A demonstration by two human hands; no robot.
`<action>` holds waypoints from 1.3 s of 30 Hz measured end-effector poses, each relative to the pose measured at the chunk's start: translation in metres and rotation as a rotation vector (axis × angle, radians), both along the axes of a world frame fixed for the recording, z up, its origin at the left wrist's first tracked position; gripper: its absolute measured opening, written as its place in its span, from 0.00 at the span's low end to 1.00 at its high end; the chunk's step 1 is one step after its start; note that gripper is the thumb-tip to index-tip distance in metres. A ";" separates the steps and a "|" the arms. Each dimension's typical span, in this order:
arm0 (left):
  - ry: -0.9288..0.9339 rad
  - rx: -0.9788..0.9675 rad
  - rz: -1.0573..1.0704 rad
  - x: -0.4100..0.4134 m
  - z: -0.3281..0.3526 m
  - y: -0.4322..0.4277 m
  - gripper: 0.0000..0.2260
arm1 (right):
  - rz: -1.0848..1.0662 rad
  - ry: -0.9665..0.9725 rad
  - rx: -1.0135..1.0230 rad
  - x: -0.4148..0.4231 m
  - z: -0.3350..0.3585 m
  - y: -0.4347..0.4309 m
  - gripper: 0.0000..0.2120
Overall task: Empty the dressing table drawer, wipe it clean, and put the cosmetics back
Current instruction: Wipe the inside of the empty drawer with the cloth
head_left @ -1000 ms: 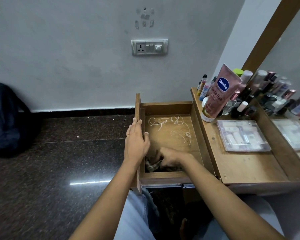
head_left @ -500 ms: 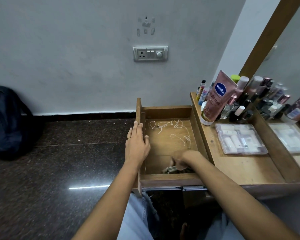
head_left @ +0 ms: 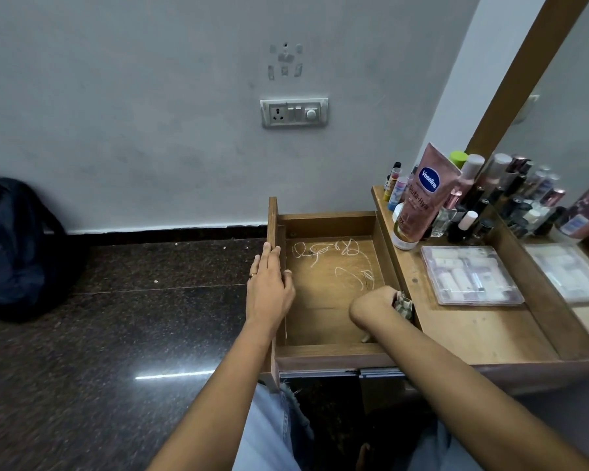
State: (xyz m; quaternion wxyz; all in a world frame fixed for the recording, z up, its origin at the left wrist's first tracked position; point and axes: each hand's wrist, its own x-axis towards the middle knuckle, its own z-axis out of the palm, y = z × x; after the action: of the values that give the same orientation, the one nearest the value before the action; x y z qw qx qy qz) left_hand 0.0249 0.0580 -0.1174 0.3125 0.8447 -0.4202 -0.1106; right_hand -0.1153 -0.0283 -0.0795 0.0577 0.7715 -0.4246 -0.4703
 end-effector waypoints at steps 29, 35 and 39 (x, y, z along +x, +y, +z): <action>-0.009 0.024 0.000 0.000 -0.002 -0.002 0.24 | -0.549 -0.824 0.123 0.001 -0.063 -0.022 0.34; -0.053 0.070 -0.003 -0.001 0.000 -0.002 0.25 | -0.573 -0.712 0.237 -0.009 -0.068 0.002 0.32; -0.068 0.075 -0.016 -0.001 0.000 0.000 0.25 | -0.581 -0.776 0.211 -0.013 -0.060 -0.017 0.31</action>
State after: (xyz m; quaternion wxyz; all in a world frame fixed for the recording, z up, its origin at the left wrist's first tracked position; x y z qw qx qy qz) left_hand 0.0235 0.0579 -0.1175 0.2651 0.8557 -0.4330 -0.1001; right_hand -0.1282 -0.0454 -0.1396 -0.3166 0.7411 -0.5623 -0.1854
